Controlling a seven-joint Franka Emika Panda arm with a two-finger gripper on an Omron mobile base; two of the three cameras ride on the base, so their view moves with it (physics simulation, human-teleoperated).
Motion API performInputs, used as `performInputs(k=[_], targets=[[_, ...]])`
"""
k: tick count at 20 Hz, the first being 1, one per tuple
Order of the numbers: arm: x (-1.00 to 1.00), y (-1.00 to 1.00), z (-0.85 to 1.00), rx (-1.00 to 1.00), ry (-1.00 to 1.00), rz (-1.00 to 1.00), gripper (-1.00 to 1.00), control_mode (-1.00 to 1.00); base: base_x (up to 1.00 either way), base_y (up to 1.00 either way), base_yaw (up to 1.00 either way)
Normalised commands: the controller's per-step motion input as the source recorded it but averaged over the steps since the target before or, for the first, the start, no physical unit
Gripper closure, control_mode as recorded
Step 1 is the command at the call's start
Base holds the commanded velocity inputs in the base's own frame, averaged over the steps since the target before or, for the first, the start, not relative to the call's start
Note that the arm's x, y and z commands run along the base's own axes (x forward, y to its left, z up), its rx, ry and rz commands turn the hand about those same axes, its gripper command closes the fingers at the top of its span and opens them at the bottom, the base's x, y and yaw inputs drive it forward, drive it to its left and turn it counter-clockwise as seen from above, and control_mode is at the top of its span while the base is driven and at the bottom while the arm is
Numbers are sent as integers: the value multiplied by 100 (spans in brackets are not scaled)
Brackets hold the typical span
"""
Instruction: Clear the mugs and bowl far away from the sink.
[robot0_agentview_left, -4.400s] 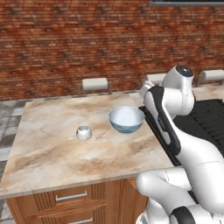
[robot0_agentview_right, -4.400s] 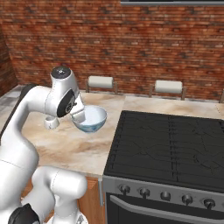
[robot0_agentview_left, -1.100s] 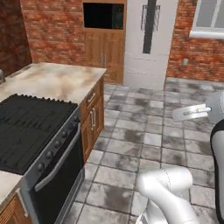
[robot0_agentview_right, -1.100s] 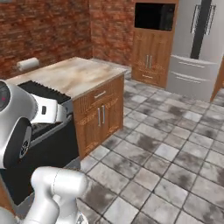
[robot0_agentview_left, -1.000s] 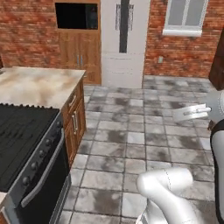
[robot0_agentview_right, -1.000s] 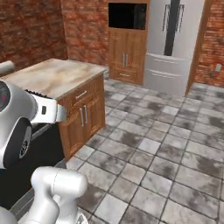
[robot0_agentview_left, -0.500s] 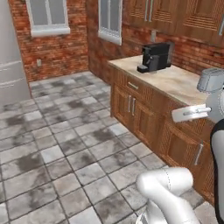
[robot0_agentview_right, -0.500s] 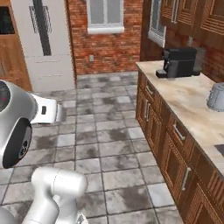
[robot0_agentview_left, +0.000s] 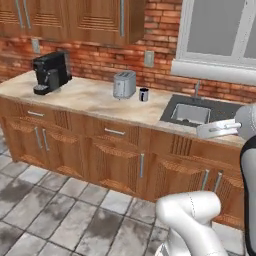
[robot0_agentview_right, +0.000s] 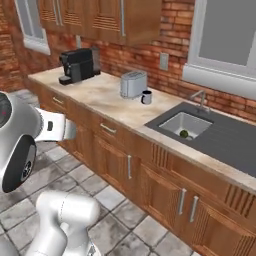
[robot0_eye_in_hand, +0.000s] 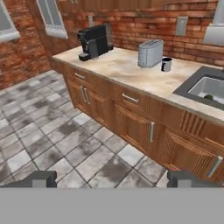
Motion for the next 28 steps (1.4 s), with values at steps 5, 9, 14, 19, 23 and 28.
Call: performInputs(k=[5, 9, 14, 19, 23, 28], targets=[[0, 0, 0, 0, 0, 0, -100, 100, 32, 36, -91], [0, 0, 0, 0, 0, 0, -100, 100, 49, 59, -82], [0, 0, 0, 0, 0, 0, -100, 100, 43, 88, -65], [0, 0, 0, 0, 0, 0, -100, 100, 9, 100, -11], [0, 0, 0, 0, 0, 0, -100, 100, -4, 100, 0], [0, 0, 0, 0, 0, 0, -100, 100, 1, 41, 2]])
